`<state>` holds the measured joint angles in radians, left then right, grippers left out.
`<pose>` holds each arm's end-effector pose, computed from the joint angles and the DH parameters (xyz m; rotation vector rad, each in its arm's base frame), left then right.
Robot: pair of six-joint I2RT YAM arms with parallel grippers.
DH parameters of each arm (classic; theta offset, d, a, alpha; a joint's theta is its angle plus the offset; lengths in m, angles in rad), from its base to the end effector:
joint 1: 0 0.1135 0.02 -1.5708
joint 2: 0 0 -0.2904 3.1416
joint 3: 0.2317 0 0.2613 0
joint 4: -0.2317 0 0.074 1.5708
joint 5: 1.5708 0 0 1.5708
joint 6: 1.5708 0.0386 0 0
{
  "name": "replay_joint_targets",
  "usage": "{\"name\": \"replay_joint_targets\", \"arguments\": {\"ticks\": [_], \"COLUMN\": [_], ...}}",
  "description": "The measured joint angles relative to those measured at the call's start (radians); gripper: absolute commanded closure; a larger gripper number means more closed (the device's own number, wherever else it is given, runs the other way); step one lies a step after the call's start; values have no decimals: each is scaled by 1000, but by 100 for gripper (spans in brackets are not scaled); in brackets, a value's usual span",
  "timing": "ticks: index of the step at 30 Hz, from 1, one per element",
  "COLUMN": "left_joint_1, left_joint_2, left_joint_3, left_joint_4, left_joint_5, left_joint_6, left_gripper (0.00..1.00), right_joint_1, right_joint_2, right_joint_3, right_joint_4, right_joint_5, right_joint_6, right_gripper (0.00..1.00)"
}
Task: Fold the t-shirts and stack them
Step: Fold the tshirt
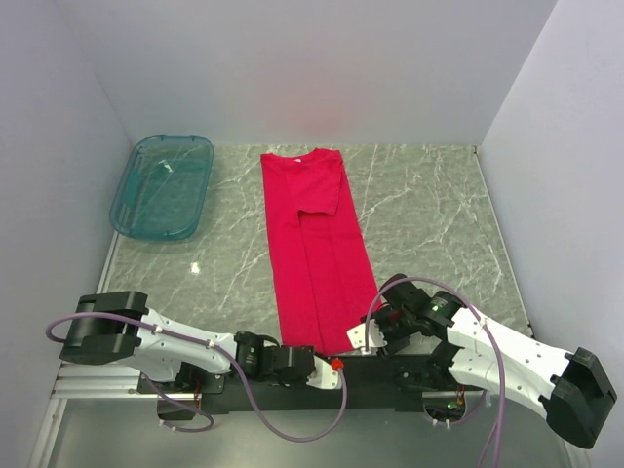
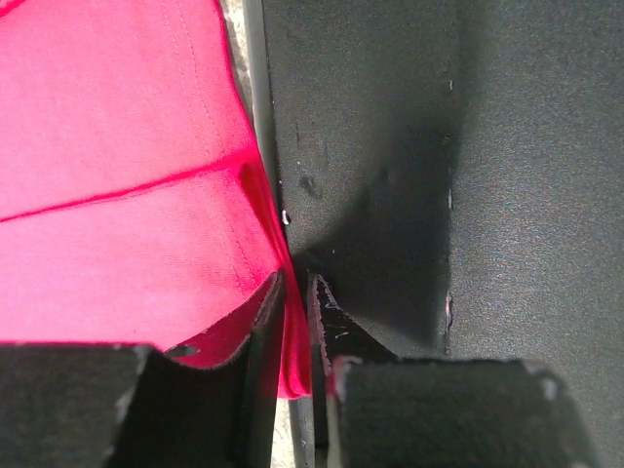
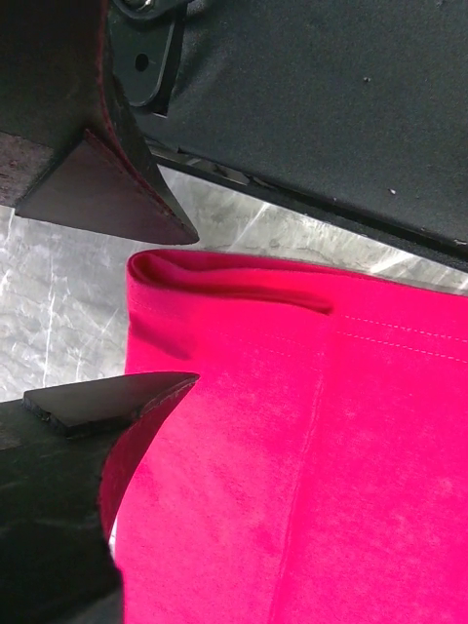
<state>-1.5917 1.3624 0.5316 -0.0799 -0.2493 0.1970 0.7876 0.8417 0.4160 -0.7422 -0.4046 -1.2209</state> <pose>0.0044 -0.2442 0.1623 1.8558 1.6255 -0.3055 0.0780 0.0999 0.1790 -2.2829 1.3214 0.4122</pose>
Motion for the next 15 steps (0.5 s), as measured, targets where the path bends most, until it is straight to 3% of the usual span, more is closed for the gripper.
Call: {"name": "replay_joint_targets", "arguments": {"ticks": [7, 15], "left_joint_1": [-3, -3], "left_joint_2": [-14, -7], "left_joint_3": [-6, -11], "left_joint_4": [12, 21], "left_joint_5": [-30, -37], "left_joint_6": [-4, -8], "left_gripper": [70, 72], "right_joint_1": [0, 0], "right_joint_2": [-10, -10], "right_joint_3": [-16, -16], "right_joint_4": [-6, -6], "right_joint_5": [11, 12], "right_joint_6": [-2, -4], "right_gripper": [38, 38]}}
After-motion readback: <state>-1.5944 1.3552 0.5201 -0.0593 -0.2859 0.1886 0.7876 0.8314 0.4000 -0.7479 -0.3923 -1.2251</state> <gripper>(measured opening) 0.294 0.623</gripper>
